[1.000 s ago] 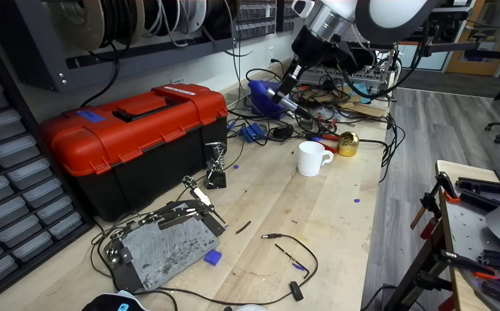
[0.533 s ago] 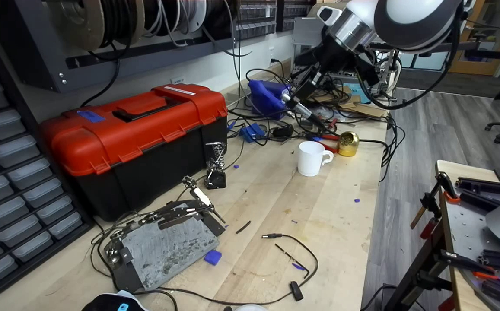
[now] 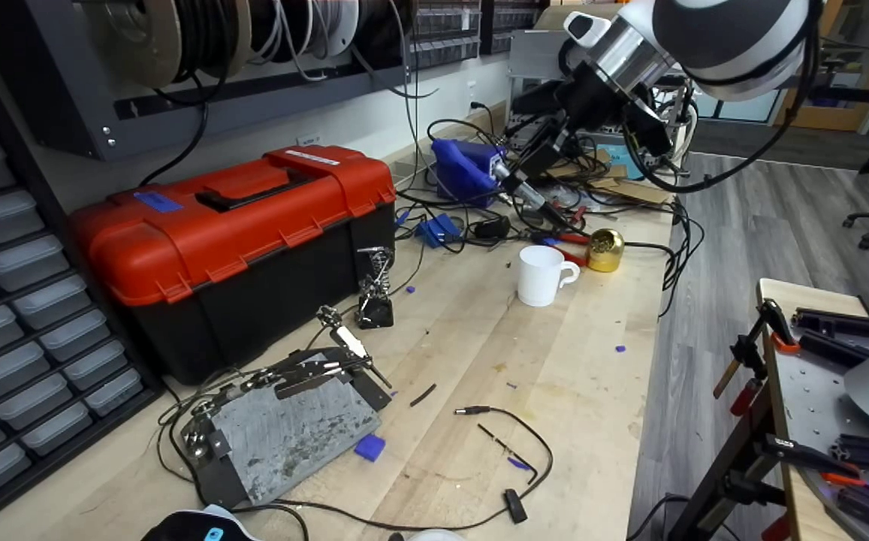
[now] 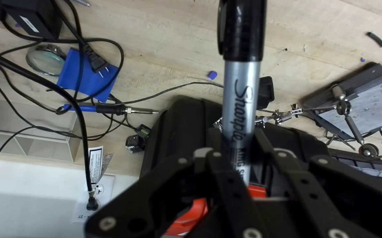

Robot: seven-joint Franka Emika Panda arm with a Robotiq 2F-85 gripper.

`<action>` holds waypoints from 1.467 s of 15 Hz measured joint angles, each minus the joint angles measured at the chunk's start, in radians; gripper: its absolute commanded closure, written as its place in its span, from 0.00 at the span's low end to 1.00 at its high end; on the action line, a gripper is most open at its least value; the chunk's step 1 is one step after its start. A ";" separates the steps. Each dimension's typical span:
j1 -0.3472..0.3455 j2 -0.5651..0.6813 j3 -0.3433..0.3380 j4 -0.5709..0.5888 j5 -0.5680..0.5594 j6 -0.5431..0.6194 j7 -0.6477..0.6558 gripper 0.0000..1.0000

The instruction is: Put the black marker inside the white mug

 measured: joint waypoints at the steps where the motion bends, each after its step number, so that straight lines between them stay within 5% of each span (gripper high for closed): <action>1: 0.011 0.000 -0.013 0.000 0.018 0.001 -0.029 0.94; 6: 0.065 0.003 -0.084 0.004 0.135 0.002 -0.183 0.94; 13: 0.170 0.018 -0.183 0.040 0.436 0.000 -0.462 0.94; 22: 0.193 0.184 -0.199 0.187 0.804 -0.031 -0.808 0.94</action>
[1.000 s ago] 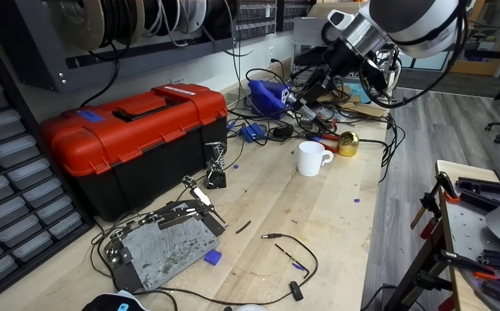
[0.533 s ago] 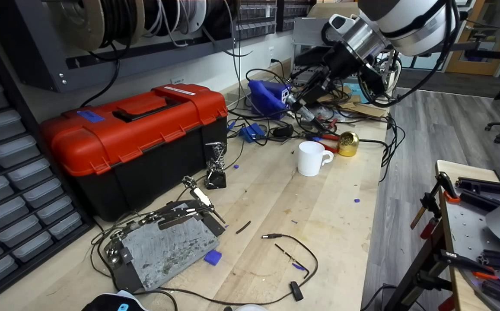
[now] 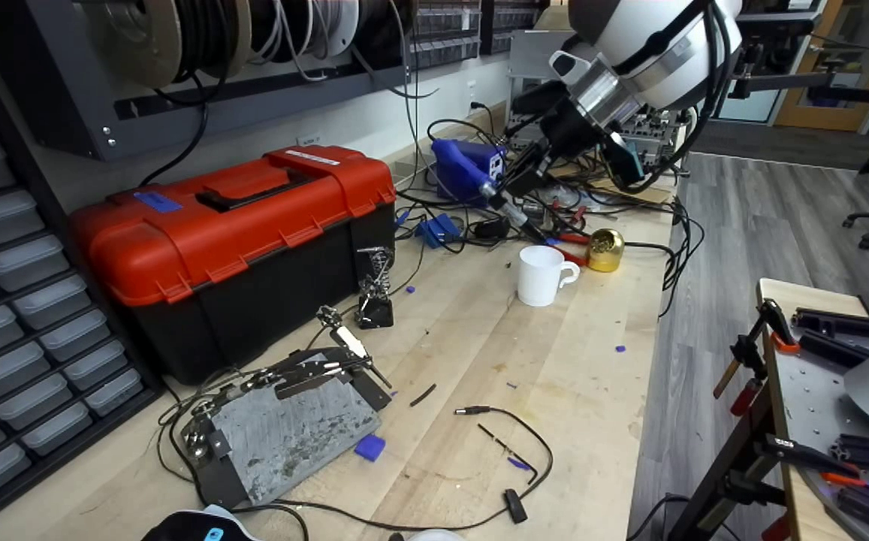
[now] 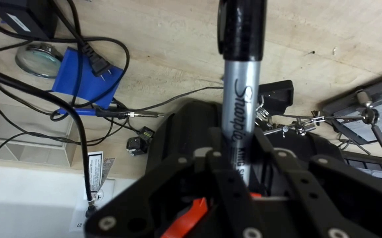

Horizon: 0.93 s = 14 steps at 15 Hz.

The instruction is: Put the black marker inside the white mug

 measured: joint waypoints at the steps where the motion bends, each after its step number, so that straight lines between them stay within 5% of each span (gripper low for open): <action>1: 0.000 0.021 0.000 0.016 0.041 -0.004 -0.036 0.94; 14: -0.002 0.098 0.000 0.076 0.487 -0.007 -0.409 0.94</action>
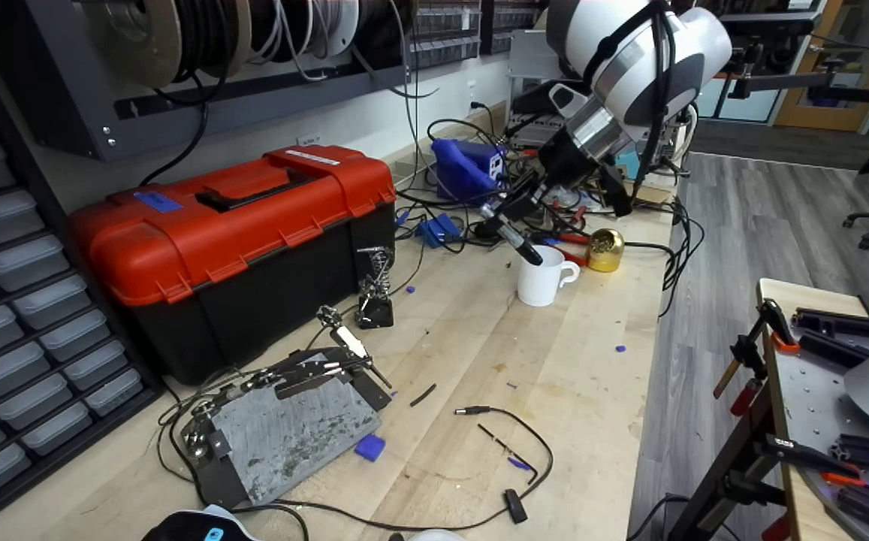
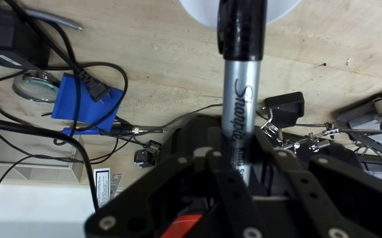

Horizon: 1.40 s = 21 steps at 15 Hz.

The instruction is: Put the black marker inside the white mug

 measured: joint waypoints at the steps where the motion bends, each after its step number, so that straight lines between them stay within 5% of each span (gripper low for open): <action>1: 0.000 -0.002 0.000 0.000 0.032 0.001 -0.026 0.94; 9: 0.000 -0.055 -0.020 -0.039 0.287 0.013 -0.277 0.94; 10: 0.000 -0.065 -0.025 -0.047 0.317 0.013 -0.311 0.65; 11: 0.000 -0.074 -0.027 -0.056 0.342 0.013 -0.337 0.50; 19: 0.000 -0.111 -0.029 -0.121 0.491 0.011 -0.486 0.01; 21: 0.000 -0.119 -0.029 -0.128 0.526 0.011 -0.517 0.00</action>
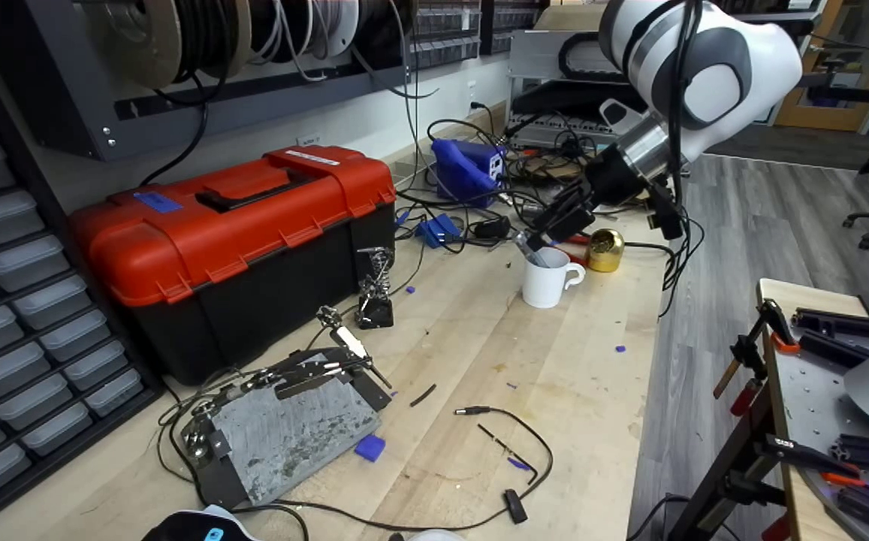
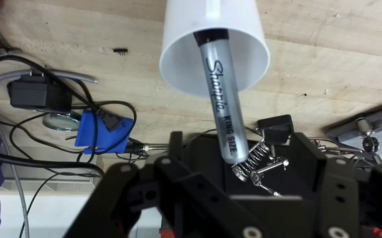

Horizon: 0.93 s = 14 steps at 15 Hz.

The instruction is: Put the black marker inside the white mug

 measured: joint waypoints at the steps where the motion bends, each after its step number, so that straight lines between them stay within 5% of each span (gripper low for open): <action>1: 0.000 -0.004 0.001 -0.004 0.010 0.001 -0.003 0.00; 5: 0.016 -0.006 0.038 -0.022 -0.006 0.016 0.062 0.00; 10: -0.048 0.055 0.364 -0.043 -0.152 0.159 0.437 0.00; 14: -0.057 0.150 0.491 -0.045 -0.234 0.215 0.625 0.00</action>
